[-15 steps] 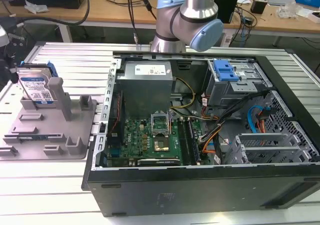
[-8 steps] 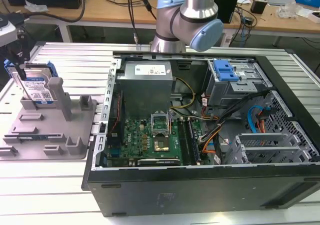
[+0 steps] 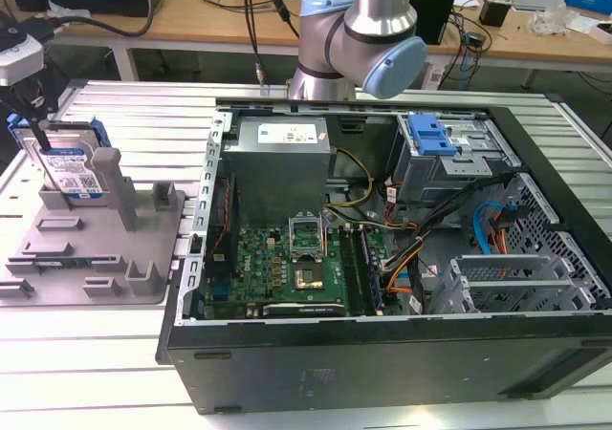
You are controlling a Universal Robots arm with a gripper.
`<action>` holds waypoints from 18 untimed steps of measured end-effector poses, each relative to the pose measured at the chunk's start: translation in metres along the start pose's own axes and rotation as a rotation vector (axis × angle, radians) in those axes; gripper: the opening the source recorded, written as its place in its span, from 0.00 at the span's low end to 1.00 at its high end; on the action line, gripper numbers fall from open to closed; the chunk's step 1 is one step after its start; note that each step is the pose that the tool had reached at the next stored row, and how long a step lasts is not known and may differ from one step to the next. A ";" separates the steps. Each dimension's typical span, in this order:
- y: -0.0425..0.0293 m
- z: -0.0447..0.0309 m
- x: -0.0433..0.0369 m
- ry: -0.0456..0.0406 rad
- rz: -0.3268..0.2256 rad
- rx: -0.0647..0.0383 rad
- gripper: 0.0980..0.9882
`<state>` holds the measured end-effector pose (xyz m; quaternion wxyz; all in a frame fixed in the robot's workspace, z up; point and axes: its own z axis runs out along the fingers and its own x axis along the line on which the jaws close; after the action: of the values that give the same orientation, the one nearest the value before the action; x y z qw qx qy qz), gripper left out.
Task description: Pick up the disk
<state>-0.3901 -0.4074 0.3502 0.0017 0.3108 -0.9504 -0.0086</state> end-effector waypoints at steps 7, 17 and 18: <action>0.0001 -0.0001 0.0001 0.0036 -0.157 0.001 0.57; 0.0001 -0.0001 0.0001 0.0137 -0.397 0.008 0.57; 0.0000 -0.0001 0.0000 0.0144 -0.416 0.008 0.57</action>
<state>-0.3902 -0.4074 0.3503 0.0054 0.5005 -0.8657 -0.0026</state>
